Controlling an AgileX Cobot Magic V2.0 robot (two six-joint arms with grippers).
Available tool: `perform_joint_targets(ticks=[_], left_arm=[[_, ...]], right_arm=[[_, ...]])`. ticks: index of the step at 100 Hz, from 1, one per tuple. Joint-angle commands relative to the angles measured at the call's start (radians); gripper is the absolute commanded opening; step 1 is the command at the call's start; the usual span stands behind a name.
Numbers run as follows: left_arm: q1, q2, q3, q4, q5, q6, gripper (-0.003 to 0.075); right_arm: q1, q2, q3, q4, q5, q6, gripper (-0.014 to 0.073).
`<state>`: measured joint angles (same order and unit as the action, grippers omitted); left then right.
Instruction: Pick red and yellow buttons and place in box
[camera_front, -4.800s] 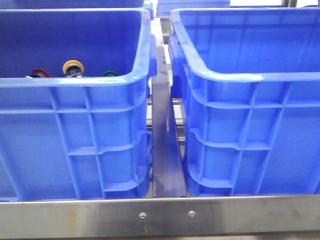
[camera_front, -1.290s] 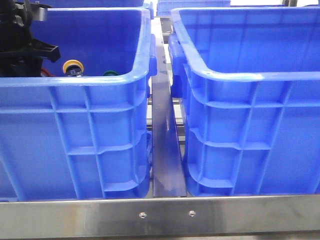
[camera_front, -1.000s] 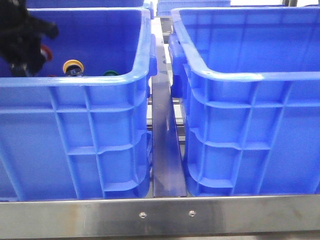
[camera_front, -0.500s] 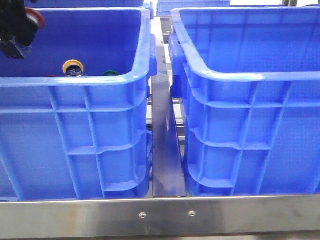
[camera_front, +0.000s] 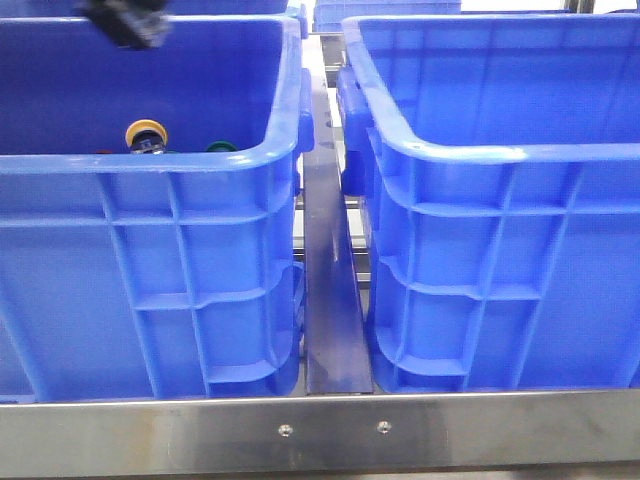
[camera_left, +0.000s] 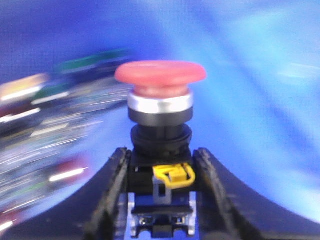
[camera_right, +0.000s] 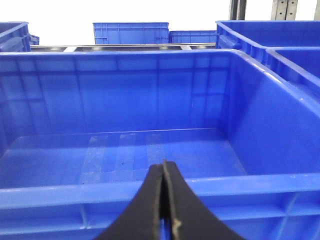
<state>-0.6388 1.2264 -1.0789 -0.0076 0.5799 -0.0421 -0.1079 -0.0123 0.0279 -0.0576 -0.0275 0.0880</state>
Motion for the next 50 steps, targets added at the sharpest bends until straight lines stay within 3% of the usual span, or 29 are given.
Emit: perform_joint_targets(ticks=[1, 25, 50], left_arm=[[-0.078, -0.028, -0.025, -0.012, -0.077, -0.005, 0.0103], [-0.238, -0.028, -0.023, -0.008, -0.103, -0.005, 0.0103], [-0.267, -0.028, -0.023, -0.01, -0.11, -0.005, 0.0102]], right_arm=[[-0.006, -0.018, 0.005, -0.014, -0.074, 0.003, -0.0068], [-0.006, -0.018, 0.005, -0.014, -0.074, 0.003, -0.0068], [-0.006, -0.018, 0.005, -0.014, -0.074, 0.003, -0.0068]])
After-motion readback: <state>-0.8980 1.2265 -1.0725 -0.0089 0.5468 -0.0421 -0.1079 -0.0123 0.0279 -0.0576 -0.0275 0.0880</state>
